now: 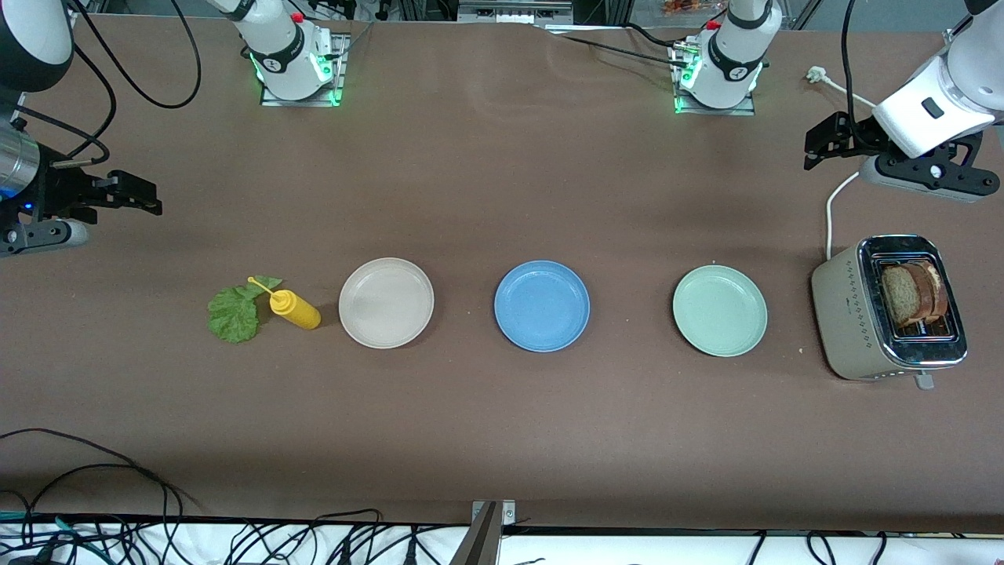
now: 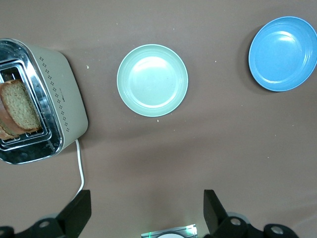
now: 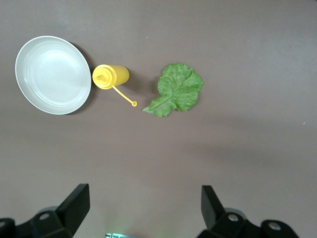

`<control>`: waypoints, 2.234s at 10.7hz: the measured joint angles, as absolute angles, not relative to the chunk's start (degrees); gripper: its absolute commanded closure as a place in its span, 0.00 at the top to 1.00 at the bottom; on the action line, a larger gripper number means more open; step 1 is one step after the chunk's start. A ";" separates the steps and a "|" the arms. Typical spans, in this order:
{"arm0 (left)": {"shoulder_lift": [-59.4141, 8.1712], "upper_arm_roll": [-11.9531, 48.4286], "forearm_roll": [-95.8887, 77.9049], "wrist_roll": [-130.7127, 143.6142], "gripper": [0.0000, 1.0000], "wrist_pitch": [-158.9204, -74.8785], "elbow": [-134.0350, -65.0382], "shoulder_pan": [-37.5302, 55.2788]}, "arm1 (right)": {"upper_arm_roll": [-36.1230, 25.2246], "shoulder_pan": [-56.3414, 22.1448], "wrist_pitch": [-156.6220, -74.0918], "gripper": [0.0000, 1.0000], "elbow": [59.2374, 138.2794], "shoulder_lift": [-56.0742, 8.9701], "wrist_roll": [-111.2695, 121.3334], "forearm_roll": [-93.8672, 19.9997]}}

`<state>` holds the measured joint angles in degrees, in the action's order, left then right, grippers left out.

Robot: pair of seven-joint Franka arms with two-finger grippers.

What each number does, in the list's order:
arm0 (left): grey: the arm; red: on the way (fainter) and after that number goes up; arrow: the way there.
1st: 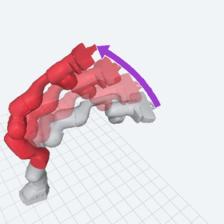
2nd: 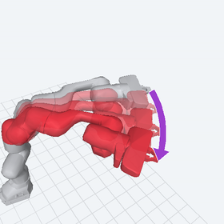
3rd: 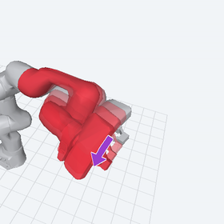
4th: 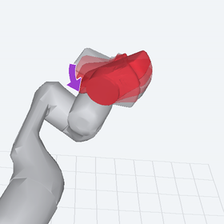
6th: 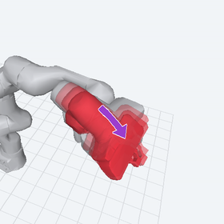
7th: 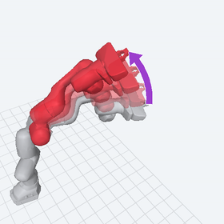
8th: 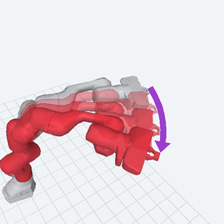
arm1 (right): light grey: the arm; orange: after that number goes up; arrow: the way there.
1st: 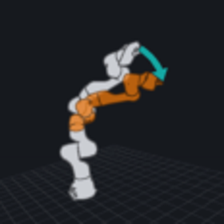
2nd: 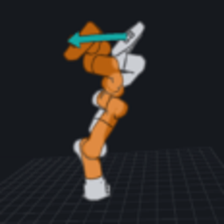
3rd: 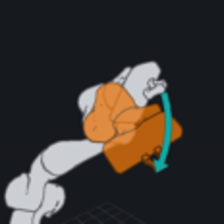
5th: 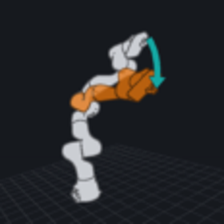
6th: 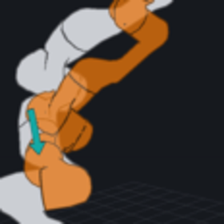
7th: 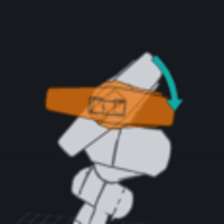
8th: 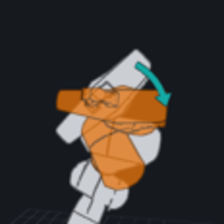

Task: Make sandwich in blue plate with both arms
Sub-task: 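Move the left gripper over the bread slices in the toaster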

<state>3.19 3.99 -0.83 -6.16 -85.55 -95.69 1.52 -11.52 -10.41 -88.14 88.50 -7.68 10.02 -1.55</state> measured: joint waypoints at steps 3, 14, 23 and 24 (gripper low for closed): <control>3.19 3.96 -0.83 -6.16 1.00 -85.55 -95.69 1.50 | -11.52 -10.41 -88.14 1.00 88.50 -7.68 10.02 -1.55; -5.18 2.66 -0.66 -6.85 1.00 -86.08 -89.78 -4.27 | -11.47 -10.50 -88.14 1.00 88.49 -7.68 10.02 -1.55; -15.66 2.44 2.35 -20.86 1.00 -94.95 -85.25 -15.69 | -11.77 -10.29 -88.19 1.00 88.49 -7.67 10.04 -2.62; -16.80 2.45 2.35 -21.02 1.00 -96.73 -85.31 -16.20 | -11.80 -10.29 -88.20 1.00 88.49 -7.68 10.04 -2.72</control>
